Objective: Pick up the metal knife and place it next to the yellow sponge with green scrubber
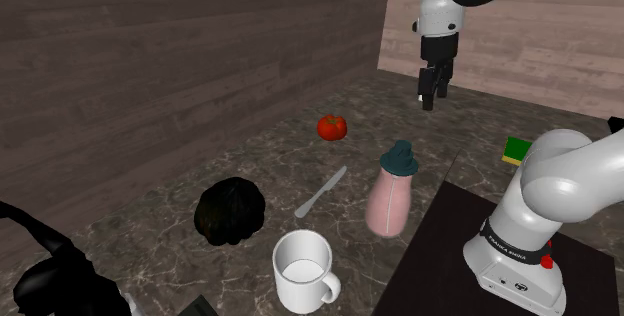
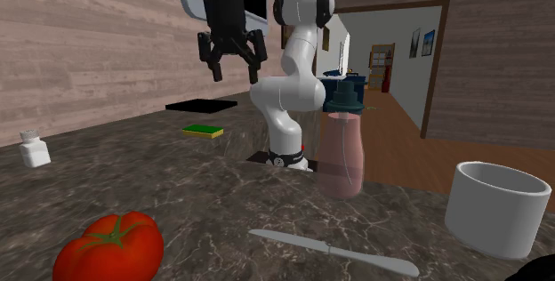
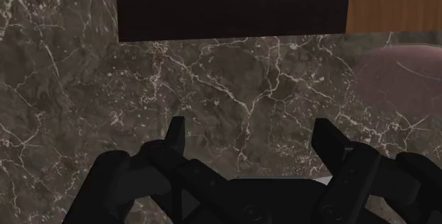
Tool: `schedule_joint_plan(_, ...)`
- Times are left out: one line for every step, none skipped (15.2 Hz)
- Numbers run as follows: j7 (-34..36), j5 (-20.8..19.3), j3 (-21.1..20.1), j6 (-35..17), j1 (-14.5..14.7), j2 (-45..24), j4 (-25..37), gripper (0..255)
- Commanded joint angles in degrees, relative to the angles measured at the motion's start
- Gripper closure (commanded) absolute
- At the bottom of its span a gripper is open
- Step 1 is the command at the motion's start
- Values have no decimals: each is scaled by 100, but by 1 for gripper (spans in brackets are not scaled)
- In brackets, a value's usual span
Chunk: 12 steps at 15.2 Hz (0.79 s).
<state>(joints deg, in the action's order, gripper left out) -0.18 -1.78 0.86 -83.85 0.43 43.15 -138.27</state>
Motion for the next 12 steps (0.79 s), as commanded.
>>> schedule_joint_plan(0, 0, 0, 0, 0, 0, 0, 0)
schedule_joint_plan(371, 157, -137, -103, -40, 107, -164, 0)
schedule_joint_plan(738, 321, -284, -213, -83, 203, -319, 0)
schedule_joint_plan(1104, 489, -436, -332, -122, 286, -465, 0)
schedule_joint_plan(1469, 659, -594, -459, -158, 357, -601, 0)
schedule_joint_plan(1834, 831, -757, -595, -191, 412, -726, 0)
schedule_joint_plan(2198, 1004, -926, -740, -221, 453, -840, 0)
schedule_joint_plan(2562, 1175, -1097, -894, -246, 476, -942, 0)
schedule_joint_plan(2923, 1347, -1276, -1057, -275, 483, -1032, 0)
schedule_joint_plan(3282, 1518, -1462, -1228, -306, 473, -1109, 0)
schedule_joint_plan(3639, 1684, -1651, -1408, -338, 444, -1173, 0)
schedule_joint_plan(3995, 1845, -1844, -1596, -373, 396, -1223, 0)
